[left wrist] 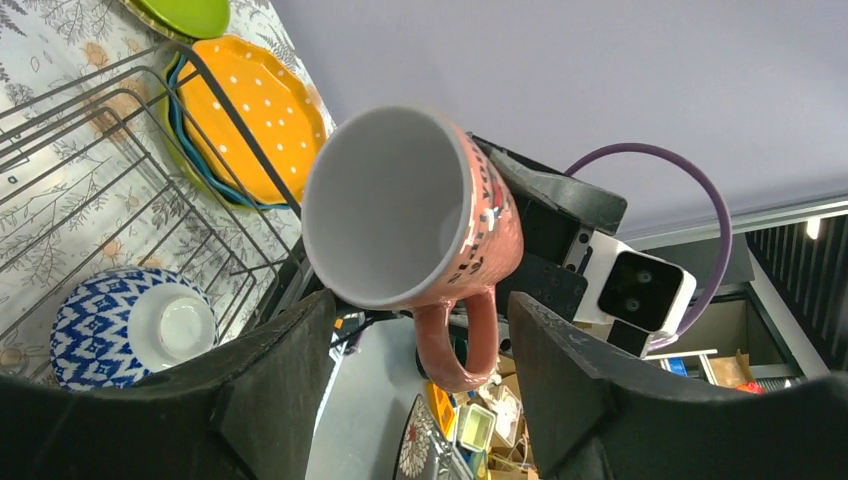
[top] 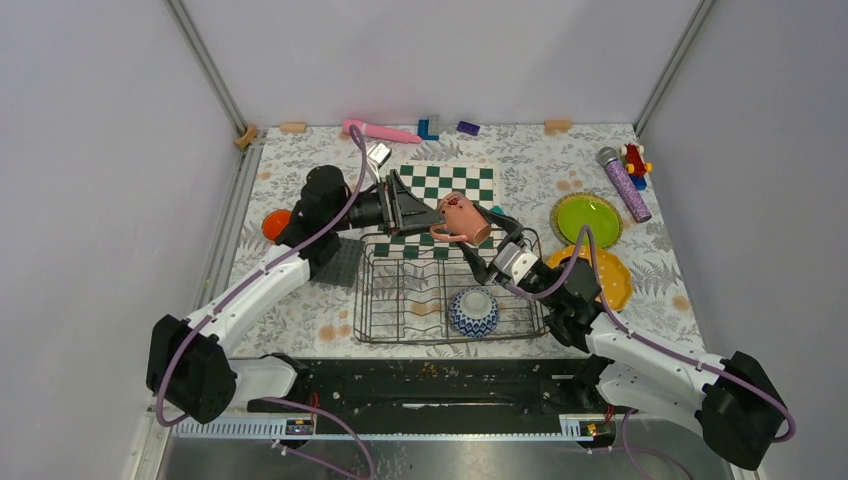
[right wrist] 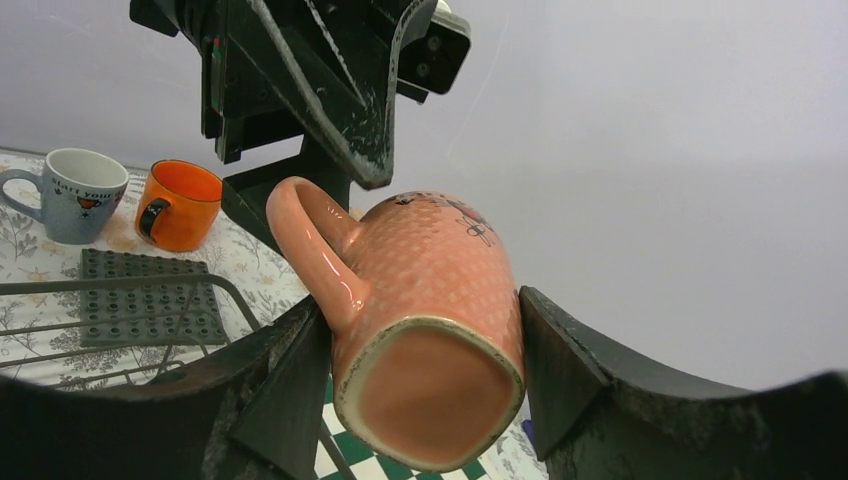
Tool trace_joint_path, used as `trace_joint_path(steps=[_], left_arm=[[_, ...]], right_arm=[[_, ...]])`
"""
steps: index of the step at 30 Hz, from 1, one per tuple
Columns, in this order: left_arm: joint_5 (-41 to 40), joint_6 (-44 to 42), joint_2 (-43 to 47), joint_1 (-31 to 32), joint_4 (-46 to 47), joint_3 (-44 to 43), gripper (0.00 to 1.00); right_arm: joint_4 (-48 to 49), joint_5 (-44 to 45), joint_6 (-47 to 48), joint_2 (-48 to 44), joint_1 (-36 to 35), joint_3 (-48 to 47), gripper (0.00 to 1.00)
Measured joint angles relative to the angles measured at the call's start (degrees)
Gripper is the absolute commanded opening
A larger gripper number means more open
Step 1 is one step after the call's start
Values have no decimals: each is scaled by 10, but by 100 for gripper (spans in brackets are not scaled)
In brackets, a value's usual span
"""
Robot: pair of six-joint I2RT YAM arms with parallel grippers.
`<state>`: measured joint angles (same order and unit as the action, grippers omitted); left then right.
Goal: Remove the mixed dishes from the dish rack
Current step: Place the cup at the center of the board.
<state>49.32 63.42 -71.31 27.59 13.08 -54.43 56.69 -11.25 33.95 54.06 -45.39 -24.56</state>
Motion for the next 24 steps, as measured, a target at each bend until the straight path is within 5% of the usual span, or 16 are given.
trace_joint_path(steps=[4,15,18,21,24], left_arm=[[1,-9,0,7,-16,-2,57],[45,49,-23,22,25,-2,24],[47,64,-23,24,30,-2,3],[47,101,-24,24,21,-2,0],[48,126,-27,24,25,-2,0]], right_arm=[[3,-6,3,0,0,0,4],[10,-9,37,8,-2,-3,4],[11,-10,52,9,-2,-3,6],[14,-18,85,9,-2,-3,15],[9,-19,99,7,-2,-4,36]])
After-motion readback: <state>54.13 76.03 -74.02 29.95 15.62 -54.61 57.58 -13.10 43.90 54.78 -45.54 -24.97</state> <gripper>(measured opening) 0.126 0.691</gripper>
